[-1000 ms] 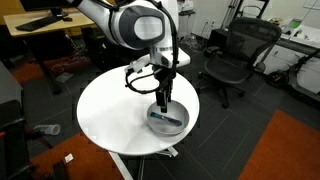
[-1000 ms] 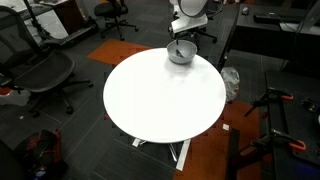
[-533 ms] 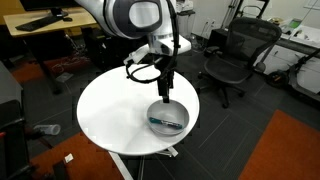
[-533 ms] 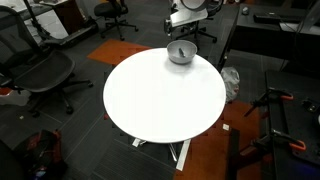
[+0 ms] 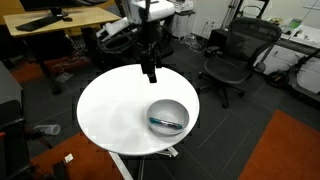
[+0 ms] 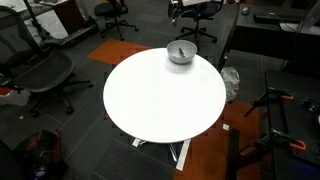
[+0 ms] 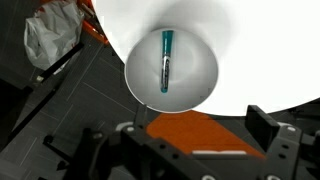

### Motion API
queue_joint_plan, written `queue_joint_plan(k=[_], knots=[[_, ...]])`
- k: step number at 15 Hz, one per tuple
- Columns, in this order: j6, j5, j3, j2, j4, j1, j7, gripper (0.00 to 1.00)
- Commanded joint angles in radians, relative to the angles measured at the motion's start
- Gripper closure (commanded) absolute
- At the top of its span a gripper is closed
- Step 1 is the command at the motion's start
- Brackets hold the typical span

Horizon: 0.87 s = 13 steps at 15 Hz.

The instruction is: Put the marker in the bowl

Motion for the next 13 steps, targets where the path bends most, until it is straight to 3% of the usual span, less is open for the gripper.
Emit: queue_joint_plan(k=[1, 6, 7, 13], knots=[[0.014, -0.048, 0.012, -0.199, -0.176, 0.014, -0.006, 0.0], [0.005, -0.065, 0.063, -0.362, -0.308, -0.014, -0.003, 0.0], [-0.002, -0.047, 0.068, -0.274, -0.226, -0.026, -0.002, 0.0], [-0.003, -0.047, 0.08, -0.279, -0.237, -0.037, -0.002, 0.0]])
